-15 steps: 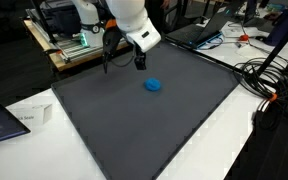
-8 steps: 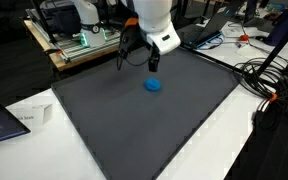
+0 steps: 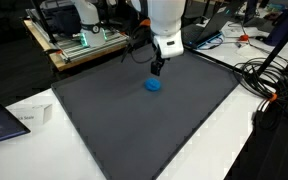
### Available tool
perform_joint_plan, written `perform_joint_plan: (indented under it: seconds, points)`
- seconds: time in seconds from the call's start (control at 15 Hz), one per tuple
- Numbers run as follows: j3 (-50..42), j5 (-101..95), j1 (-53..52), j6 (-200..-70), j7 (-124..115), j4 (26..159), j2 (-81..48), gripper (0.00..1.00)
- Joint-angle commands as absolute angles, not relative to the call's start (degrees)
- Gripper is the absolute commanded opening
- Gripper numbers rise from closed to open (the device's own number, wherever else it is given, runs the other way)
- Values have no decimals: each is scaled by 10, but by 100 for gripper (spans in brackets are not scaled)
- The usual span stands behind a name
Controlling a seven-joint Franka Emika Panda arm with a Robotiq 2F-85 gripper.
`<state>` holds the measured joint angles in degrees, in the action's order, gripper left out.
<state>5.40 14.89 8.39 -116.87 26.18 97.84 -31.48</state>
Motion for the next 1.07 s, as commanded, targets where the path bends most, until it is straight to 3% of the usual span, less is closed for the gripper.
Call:
perform_joint_plan:
  seconds: [0.0, 1.0]
  points:
    - [51, 147, 79, -1167, 249, 977, -315, 100]
    - [22, 72, 14, -1264, 91, 986, -368, 100]
